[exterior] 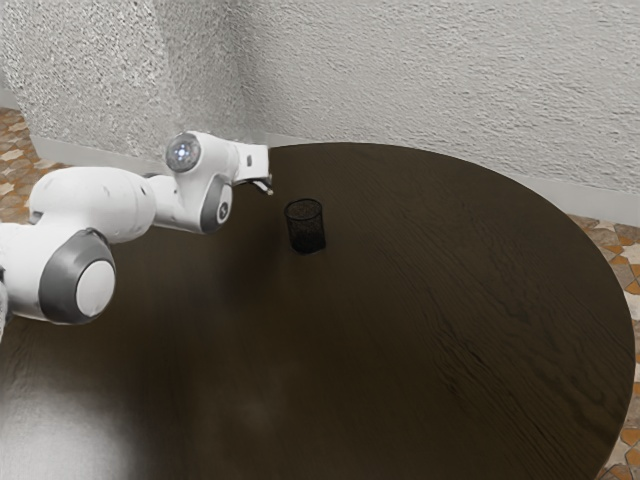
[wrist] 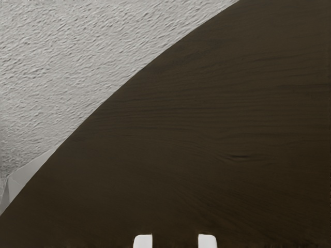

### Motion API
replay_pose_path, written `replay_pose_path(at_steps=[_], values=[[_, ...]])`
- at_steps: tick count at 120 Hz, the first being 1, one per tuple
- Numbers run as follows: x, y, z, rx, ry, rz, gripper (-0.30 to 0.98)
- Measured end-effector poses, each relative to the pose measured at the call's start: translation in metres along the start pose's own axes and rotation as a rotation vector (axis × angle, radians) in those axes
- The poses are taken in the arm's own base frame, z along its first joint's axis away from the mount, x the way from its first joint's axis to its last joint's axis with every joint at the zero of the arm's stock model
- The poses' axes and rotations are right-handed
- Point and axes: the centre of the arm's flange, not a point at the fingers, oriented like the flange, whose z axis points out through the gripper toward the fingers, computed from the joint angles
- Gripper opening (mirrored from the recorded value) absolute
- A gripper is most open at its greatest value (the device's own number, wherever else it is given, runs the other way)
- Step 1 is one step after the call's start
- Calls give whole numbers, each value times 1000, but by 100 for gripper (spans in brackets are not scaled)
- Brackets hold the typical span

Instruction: Take the marker out of the pen holder and place it to the left of the pen holder.

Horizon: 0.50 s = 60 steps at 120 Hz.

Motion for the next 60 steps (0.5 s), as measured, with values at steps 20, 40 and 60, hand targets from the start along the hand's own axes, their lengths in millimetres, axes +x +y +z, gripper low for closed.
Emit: replay_pose_path(at_steps=[20,40,60], values=[[-11,2,7,15,10,89,-9],[-17,7,11,16,13,150,0],[-13,6,8,16,19,168,35]])
